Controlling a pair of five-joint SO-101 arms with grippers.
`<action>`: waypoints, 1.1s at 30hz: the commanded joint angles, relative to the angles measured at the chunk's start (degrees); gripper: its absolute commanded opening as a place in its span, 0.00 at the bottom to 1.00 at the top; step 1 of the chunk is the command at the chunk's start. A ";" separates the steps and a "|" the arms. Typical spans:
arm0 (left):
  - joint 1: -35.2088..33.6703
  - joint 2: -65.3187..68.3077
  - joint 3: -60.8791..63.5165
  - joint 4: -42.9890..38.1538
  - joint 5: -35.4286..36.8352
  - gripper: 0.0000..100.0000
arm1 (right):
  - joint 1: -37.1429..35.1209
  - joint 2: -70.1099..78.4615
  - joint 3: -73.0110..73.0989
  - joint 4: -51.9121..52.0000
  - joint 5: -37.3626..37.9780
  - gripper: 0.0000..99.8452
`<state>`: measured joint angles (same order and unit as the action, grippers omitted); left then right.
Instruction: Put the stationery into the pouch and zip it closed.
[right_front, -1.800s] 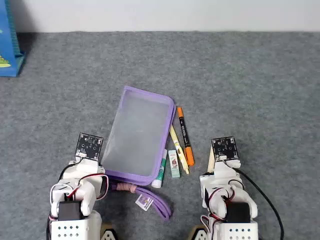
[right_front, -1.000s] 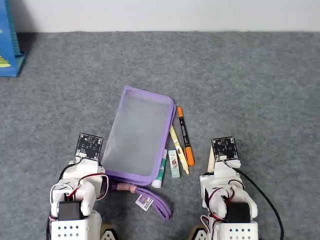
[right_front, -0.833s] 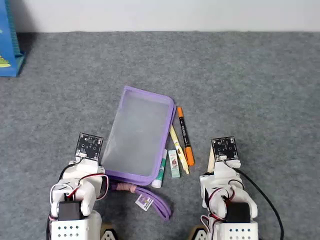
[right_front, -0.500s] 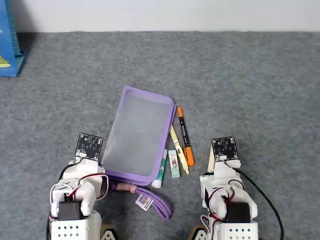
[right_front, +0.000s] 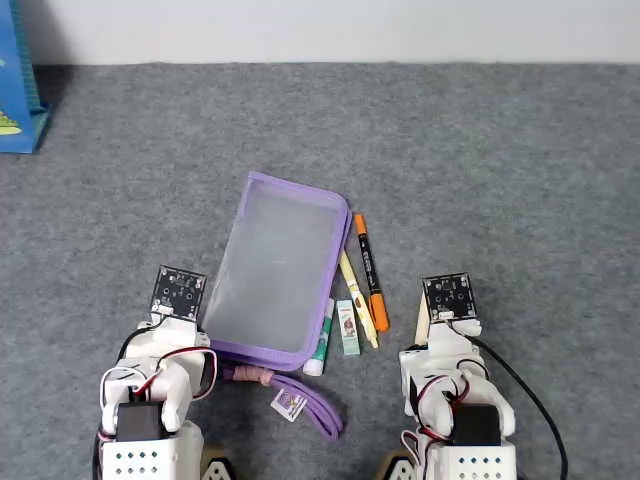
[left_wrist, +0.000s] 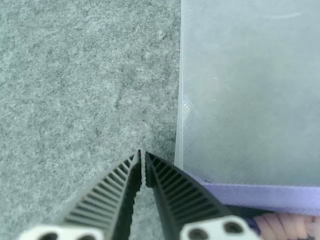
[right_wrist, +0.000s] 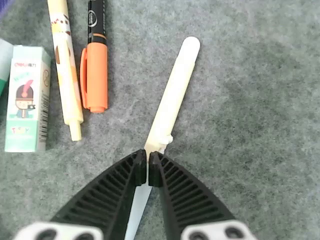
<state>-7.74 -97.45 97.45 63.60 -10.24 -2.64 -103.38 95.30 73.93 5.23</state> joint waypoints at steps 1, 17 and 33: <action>0.09 -0.62 -0.66 0.26 -0.35 0.01 | 0.04 -0.31 1.14 0.40 0.44 0.03; 0.09 -0.62 -0.66 0.26 -0.35 0.01 | 0.04 -0.31 1.14 0.40 0.44 0.03; 0.09 -0.62 -0.66 0.26 -0.35 0.01 | -3.03 -0.48 0.97 1.10 0.53 0.03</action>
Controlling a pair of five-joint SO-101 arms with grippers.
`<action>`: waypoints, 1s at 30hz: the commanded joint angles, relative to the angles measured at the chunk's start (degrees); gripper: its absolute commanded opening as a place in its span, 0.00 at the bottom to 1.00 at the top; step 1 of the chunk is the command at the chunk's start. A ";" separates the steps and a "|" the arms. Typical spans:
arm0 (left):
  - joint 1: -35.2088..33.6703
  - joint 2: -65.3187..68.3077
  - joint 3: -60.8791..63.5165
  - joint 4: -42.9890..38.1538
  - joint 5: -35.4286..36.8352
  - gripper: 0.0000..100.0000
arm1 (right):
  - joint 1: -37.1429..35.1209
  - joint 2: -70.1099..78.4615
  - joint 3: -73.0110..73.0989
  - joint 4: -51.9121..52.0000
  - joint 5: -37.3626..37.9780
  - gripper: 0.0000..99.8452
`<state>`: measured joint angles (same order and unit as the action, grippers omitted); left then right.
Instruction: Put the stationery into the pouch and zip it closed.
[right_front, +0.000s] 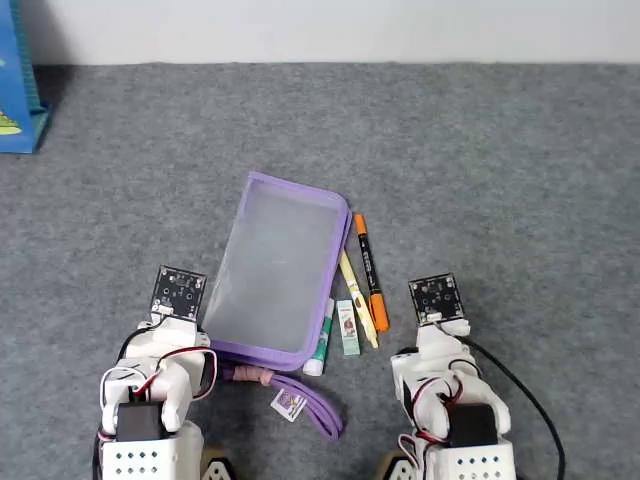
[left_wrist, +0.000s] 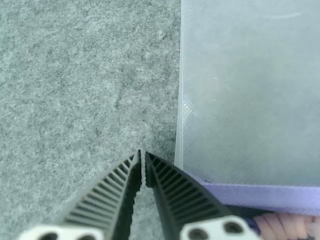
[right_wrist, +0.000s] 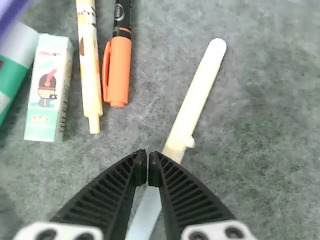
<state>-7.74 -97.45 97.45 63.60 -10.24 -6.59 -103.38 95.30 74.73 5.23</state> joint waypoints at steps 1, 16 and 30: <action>0.09 -0.62 -0.66 0.26 -0.35 0.01 | 1.89 -0.57 0.70 0.22 0.53 0.04; 0.09 -0.62 -0.66 0.26 -0.35 0.01 | -7.16 0.04 -11.43 -2.51 22.51 0.03; 0.09 -0.62 -0.66 0.26 -0.35 0.01 | -20.79 23.96 -27.08 3.91 24.00 0.03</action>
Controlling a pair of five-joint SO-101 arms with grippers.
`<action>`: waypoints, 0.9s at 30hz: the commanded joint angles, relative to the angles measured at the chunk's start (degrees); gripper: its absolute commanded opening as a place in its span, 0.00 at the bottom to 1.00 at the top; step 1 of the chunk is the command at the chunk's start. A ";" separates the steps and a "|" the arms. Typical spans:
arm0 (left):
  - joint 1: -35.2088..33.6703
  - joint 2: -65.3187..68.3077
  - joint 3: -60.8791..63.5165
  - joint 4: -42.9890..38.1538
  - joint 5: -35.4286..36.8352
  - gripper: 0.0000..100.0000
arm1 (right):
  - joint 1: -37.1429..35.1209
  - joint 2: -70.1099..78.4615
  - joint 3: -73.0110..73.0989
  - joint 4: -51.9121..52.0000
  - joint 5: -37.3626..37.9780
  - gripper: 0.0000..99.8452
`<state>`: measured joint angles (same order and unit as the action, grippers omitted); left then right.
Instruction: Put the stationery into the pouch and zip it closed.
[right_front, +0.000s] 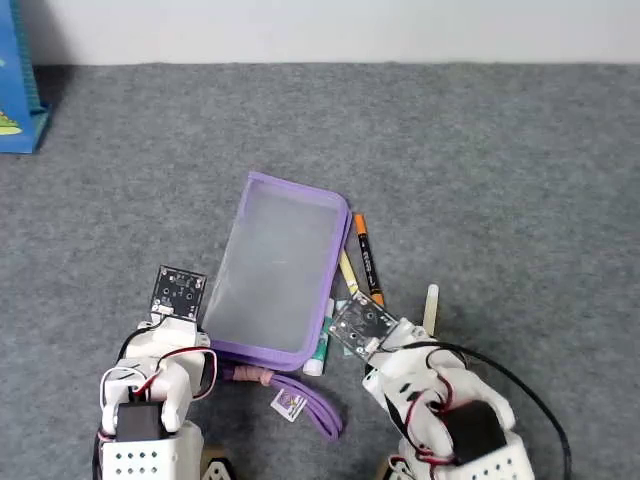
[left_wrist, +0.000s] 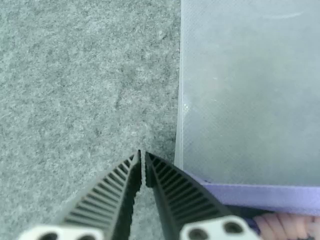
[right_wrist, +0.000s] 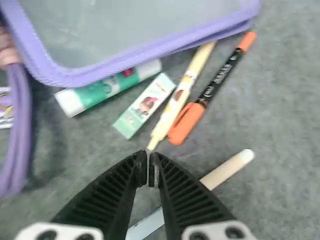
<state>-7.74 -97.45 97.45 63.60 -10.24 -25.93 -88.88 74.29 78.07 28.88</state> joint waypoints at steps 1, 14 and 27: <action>0.09 -0.62 -0.66 0.26 -0.35 0.01 | -2.15 12.88 -7.30 0.66 0.35 0.03; 0.09 -0.62 -0.66 0.26 -0.35 0.01 | -19.21 39.08 -11.60 -10.07 -9.32 0.13; 0.09 -0.62 -0.66 0.26 -0.35 0.01 | -28.44 39.96 -10.29 -16.75 -18.99 0.21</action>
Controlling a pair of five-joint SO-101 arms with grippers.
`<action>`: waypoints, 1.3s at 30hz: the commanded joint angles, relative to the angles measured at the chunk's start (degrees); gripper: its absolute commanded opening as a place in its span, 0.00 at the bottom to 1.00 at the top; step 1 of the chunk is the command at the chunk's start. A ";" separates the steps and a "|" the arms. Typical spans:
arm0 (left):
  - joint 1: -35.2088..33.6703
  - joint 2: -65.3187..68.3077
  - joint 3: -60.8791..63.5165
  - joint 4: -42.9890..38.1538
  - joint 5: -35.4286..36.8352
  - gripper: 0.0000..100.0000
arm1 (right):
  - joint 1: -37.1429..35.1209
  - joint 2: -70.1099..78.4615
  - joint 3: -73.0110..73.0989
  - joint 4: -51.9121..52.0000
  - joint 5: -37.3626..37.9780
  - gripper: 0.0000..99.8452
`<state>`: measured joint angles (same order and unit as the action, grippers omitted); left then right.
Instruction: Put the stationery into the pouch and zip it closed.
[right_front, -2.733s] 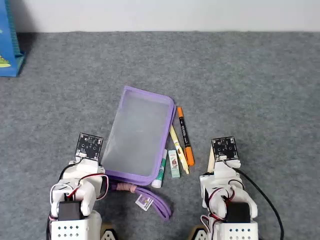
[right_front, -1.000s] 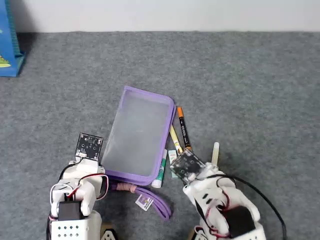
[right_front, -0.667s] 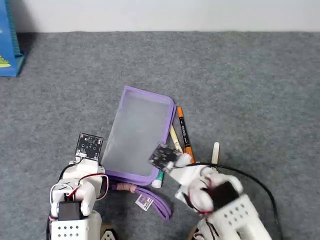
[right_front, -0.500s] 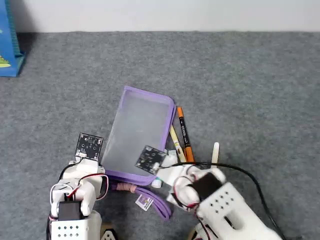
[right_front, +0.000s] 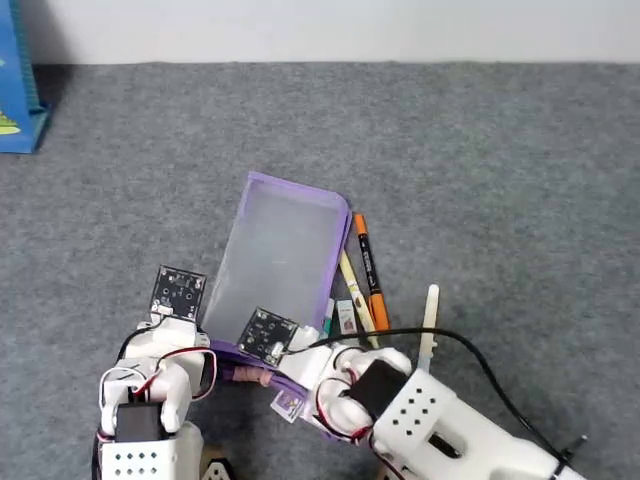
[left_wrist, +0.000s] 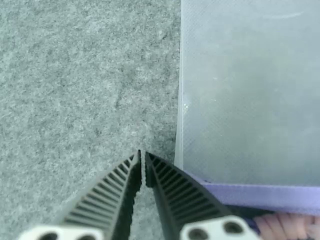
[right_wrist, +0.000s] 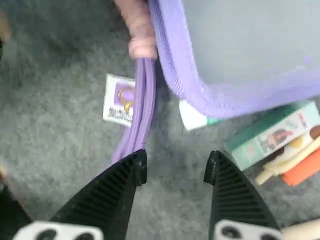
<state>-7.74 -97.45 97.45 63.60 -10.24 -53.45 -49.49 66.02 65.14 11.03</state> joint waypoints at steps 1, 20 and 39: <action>0.09 -0.62 -0.66 0.26 -0.35 0.01 | -0.84 0.84 -0.97 -6.02 -1.14 0.21; 0.09 -0.62 -0.66 0.26 -0.35 0.01 | -1.19 2.77 -5.71 1.80 -7.21 0.21; 0.09 -0.62 -0.66 0.26 -0.35 0.01 | -6.90 3.47 -4.40 1.27 -10.11 0.21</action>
<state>-7.74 -97.45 97.45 63.60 -10.24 -59.87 -46.24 63.74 66.37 1.19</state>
